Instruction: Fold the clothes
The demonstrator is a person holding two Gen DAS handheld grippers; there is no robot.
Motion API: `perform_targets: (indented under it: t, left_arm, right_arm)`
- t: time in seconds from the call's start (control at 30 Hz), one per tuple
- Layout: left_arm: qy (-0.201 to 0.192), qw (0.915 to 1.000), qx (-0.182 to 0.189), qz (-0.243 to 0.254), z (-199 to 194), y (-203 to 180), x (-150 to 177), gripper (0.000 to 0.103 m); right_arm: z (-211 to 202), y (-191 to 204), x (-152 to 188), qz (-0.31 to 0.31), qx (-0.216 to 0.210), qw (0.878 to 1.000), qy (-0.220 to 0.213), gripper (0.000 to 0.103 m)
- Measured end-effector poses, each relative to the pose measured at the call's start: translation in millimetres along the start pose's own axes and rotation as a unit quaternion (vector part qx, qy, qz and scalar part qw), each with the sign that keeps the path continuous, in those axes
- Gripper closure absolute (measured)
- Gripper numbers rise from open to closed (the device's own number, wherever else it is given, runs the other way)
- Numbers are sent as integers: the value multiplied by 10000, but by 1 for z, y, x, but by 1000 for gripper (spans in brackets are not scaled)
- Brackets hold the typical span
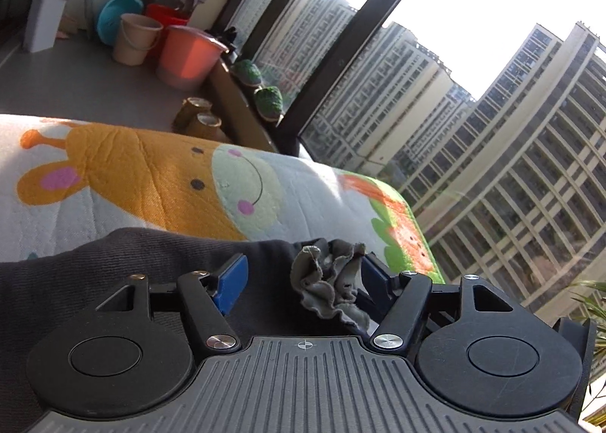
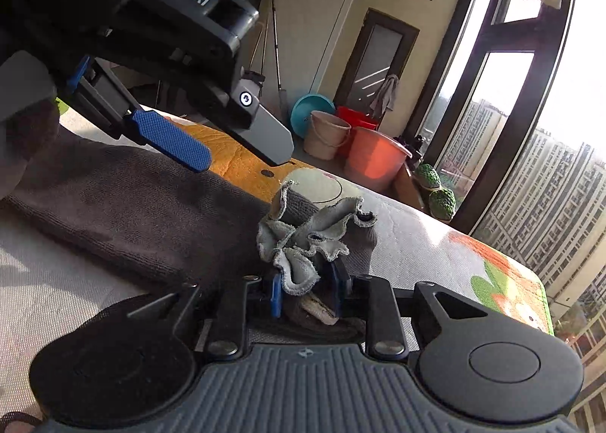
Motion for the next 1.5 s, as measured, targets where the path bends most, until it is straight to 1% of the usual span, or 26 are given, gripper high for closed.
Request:
perform_targets:
  t: [0.07, 0.1, 0.17, 0.23, 0.27, 0.3, 0.37, 0.43, 0.5, 0.53, 0.57, 0.6, 0.63, 0.7, 0.73, 0.8, 0.83, 0.9, 0.97, 1.07, 1.1, 1.17, 1.23, 1.3, 1.37, 1.5]
  left_arm:
    - [122, 9995, 3, 275, 13, -20, -1, 27]
    - [180, 9989, -101, 424, 22, -27, 0, 27]
    - [293, 9951, -607, 719, 43, -34, 4, 28]
    - [438, 9871, -1243, 908, 63, -30, 9, 32]
    - [495, 9833, -1482, 928, 70, -23, 12, 30]
    - [485, 9825, -1560, 890, 73, -18, 12, 27]
    - [476, 9842, -1542, 733, 72, -11, 10, 26]
    - [500, 9857, -1504, 576, 67, -5, 8, 26]
    - [501, 9872, -1431, 488, 64, 0, 8, 26]
    - [492, 9882, -1384, 429, 63, 3, 8, 26]
    - [481, 9892, -1338, 359, 63, 4, 7, 26]
    - [470, 9901, -1292, 288, 62, 6, 6, 26]
    - [460, 9909, -1247, 219, 61, 8, 5, 26]
    - [455, 9921, -1164, 109, 59, 11, 4, 26]
    - [457, 9926, -1125, 57, 59, 13, 4, 26]
    - [454, 9934, -1047, -66, 56, 17, 2, 28]
    - [441, 9937, -1026, -130, 52, 19, 2, 28]
    - [413, 9939, -989, -257, 44, 24, 1, 28]
    - [378, 9938, -976, -371, 33, 29, 0, 27]
    - [213, 9936, -938, -589, 10, 39, -5, 24]
    - [153, 9935, -920, -657, 2, 42, -7, 23]
    - [79, 9938, -827, -733, -14, 45, -11, 20]
    - [16, 9950, -746, -668, -28, 42, -13, 19]
    - [18, 9965, -621, -555, -35, 38, -12, 20]
    - [102, 9972, -565, -487, -34, 35, -10, 22]
    - [289, 9957, -779, -415, -14, 37, -6, 43]
  right_arm:
    - [-2, 5, 1, -212, 51, 9998, -34, 76]
    - [-3, 8, 1, -318, 76, 9995, -50, 75]
    - [-6, 8, 3, -349, 51, 9993, -108, 74]
    - [-11, 5, 6, -319, -2, 9994, -167, 71]
    - [-16, 0, 8, -184, -164, 9995, -206, 71]
    - [-20, -4, 11, -47, -327, 9992, -244, 71]
    - [-28, -15, 16, 261, -572, 9977, -268, 68]
    - [-35, -40, 27, 1118, -979, 9887, -175, 57]
    - [-37, -66, 40, 2096, -1343, 9685, -5, 55]
    - [-31, -85, 51, 2947, -1532, 9431, 148, 55]
    - [-27, -96, 62, 3573, -1656, 9191, 145, 55]
    - [-23, -107, 72, 4179, -1773, 8909, 139, 55]
    - [-19, -118, 82, 4766, -1880, 8587, 133, 55]
    - [-9, -121, 99, 5386, -1941, 8198, 110, 53]
    - [-4, -119, 101, 5422, -1904, 8183, 161, 53]
    - [5, -100, 99, 5252, -1857, 8298, 326, 52]
    - [2, -95, 95, 5080, -1774, 8424, 278, 53]
    - [0, -80, 81, 4654, -1662, 8687, 329, 60]
    - [-7, -67, 63, 4011, -1341, 9059, 223, 65]
    - [-25, -48, 36, 2851, -773, 9554, -6, 68]
    - [-34, -31, 20, 2147, -470, 9754, -140, 68]
    - [-44, -2, 5, 1074, -90, 9937, -307, 68]
    - [-49, 38, -12, -223, 333, 9985, -364, 68]
    - [-52, 69, -14, -1156, 663, 9901, -432, 69]
    - [-54, 88, -11, -1674, 698, 9821, -500, 69]
    - [-57, 108, -8, -2060, 544, 9755, -553, 69]
Point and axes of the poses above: each gripper's, at about its wrist camera, not at the fingertips, and z roughly the way its jaws point, y to its left, x to its underside, the point moved 4 cm from there along z, roughly the way its jaws point, and after that the axes turned 9 degrees about -z, right-handed, at the moved point
